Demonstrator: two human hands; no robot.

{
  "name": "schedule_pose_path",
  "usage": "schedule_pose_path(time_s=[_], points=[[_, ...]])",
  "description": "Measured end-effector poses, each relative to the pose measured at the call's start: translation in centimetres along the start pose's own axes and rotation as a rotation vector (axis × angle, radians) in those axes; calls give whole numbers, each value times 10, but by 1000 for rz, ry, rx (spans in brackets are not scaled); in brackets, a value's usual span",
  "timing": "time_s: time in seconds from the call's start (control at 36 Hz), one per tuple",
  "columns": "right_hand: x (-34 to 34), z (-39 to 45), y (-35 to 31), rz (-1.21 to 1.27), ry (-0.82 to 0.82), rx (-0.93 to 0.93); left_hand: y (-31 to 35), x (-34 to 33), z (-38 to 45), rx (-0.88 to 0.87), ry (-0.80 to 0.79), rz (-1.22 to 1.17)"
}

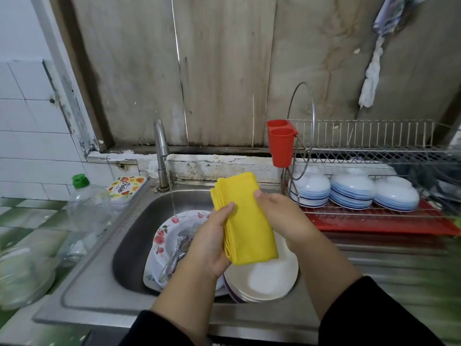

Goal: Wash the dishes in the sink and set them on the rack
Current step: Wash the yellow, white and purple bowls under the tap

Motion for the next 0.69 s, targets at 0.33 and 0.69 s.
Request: schedule_pose_path(time_s=[0.33,0.69], points=[[8,-3,-10,298,-82,-8,15,-2,7,-70,19,178],[4,-18,24,929,-170,-371,11,5,8,-58,-63,362]])
Point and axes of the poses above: each hand's wrist, its own z-axis towards the middle knuckle, its own x-axis out of the back of the hand, y = z × x, the point moved 2 cm from there along z, towards the middle knuckle, and after that the axes turned 7 degrees about z, right-handed, at the moved point
